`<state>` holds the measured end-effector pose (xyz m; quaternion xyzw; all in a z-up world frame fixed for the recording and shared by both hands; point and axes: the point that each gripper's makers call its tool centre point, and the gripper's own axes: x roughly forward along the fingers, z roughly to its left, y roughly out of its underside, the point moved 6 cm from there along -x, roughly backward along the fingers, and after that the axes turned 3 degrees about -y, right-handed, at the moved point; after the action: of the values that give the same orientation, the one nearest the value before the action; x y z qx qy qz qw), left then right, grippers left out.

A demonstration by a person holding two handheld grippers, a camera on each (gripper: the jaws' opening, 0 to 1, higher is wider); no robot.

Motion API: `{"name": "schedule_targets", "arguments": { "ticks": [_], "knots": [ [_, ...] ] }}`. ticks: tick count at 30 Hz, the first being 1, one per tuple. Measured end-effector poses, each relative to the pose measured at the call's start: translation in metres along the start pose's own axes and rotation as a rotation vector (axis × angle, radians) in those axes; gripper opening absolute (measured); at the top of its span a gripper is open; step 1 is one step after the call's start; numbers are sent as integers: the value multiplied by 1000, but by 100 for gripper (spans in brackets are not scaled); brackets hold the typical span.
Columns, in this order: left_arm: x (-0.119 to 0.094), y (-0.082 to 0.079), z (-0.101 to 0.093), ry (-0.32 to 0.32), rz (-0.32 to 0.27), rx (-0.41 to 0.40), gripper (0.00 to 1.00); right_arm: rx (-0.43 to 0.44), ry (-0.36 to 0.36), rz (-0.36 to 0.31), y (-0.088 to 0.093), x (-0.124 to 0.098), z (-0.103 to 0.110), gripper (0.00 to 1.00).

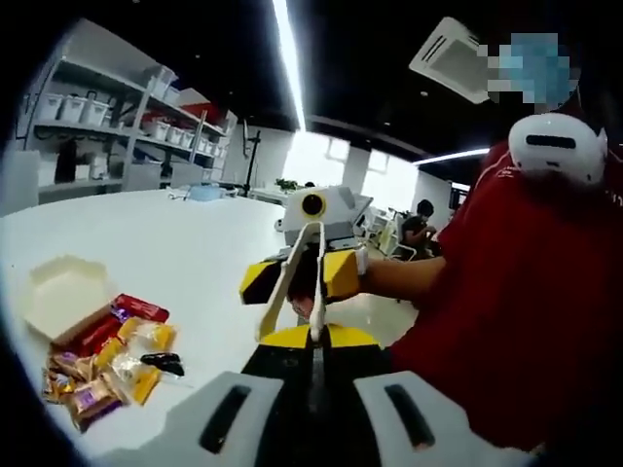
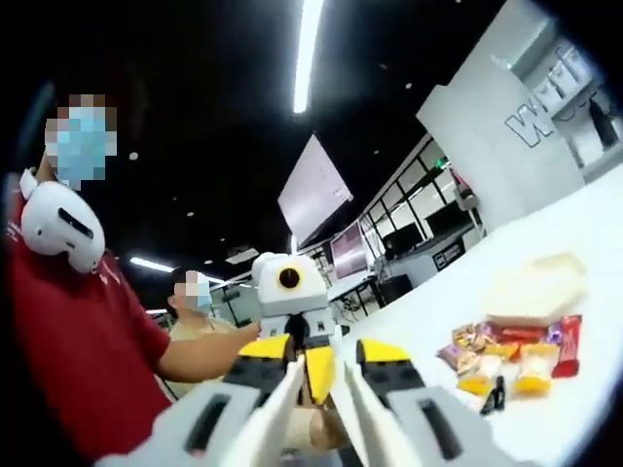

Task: Place the target food into the container with the food tongs after gripping and lifting it, then release it inside without dropping or visibly crushing the food.

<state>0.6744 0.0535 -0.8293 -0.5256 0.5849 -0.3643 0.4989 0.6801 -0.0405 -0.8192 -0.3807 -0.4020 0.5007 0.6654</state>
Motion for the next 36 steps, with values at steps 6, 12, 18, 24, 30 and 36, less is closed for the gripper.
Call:
{"name": "schedule_targets", "arguments": {
  "ticks": [6,12,18,24,30,36],
  "knots": [
    [-7,8,11,-108,-38,-1,9,26,64,34,0,4,-11,20],
    [-25,12,25,-280,-102,8,14,42,175,49,0,3,-31,21],
    [-38,24,34,-394,-135,-41,24,19,276,54,0,-3,-52,21],
    [-54,29,45,-541,-175,-35,29,-41,411,110,5,-12,-74,21],
    [-70,37,64,-753,-113,-14,35,-108,555,186,9,-23,-95,20],
    [-71,44,69,-804,-71,-7,40,-88,603,195,9,-27,-108,20]
  ]
}}
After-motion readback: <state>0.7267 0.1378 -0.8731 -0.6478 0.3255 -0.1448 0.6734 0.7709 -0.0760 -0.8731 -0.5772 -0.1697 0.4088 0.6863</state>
